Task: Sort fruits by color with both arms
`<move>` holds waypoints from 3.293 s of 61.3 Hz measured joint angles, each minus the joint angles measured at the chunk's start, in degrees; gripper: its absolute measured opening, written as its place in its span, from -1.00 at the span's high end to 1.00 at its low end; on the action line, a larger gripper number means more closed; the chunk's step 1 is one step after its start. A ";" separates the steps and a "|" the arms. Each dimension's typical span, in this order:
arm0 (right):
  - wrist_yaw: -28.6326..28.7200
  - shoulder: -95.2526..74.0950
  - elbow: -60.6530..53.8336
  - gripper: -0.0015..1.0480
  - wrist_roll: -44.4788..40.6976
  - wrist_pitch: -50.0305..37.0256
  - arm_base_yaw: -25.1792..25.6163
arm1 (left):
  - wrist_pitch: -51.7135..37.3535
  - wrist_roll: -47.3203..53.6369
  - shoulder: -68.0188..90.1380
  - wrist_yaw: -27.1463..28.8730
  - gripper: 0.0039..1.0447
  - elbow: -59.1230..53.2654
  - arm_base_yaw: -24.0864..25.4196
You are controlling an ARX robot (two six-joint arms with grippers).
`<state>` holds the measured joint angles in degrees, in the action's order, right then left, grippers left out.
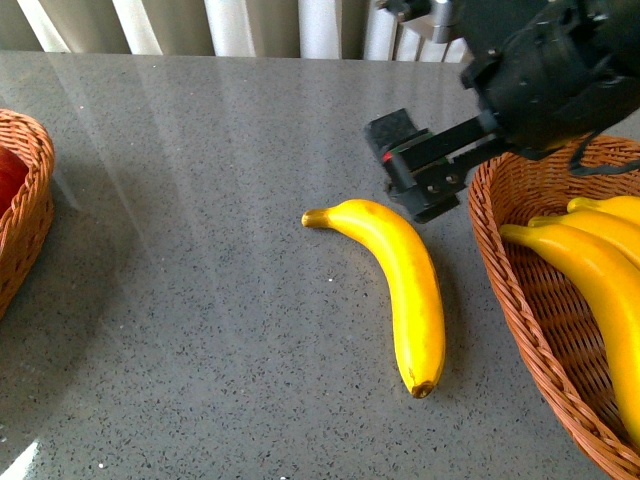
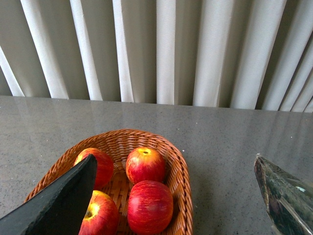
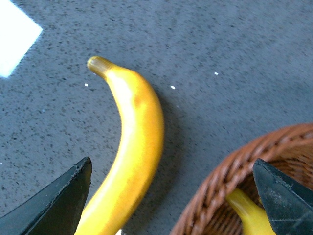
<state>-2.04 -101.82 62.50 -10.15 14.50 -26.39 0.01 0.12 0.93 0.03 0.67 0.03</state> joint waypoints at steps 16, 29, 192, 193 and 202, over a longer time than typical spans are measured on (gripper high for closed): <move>-1.33 -6.82 5.01 -0.82 -1.16 0.61 -3.50 | 0.02 0.00 0.00 -0.02 -0.83 0.00 0.00; -2.03 -11.15 6.21 -0.82 -3.02 0.55 -3.69 | 0.02 0.00 0.00 -0.02 -0.83 0.00 0.00; 8.90 7.48 -12.33 0.10 -7.85 -0.59 18.75 | 0.02 0.00 0.00 -0.02 -0.83 0.00 0.00; 8.87 7.45 -12.33 0.06 -7.82 -0.61 18.75 | 0.00 0.00 0.00 -0.02 -0.83 0.00 0.00; 8.90 7.48 -12.41 -0.37 -7.67 -0.98 18.91 | 0.02 0.00 0.00 -0.02 -0.83 0.00 0.00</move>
<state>6.85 -94.35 50.09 -17.82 13.52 -7.49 0.03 0.12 0.93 0.01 0.67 0.03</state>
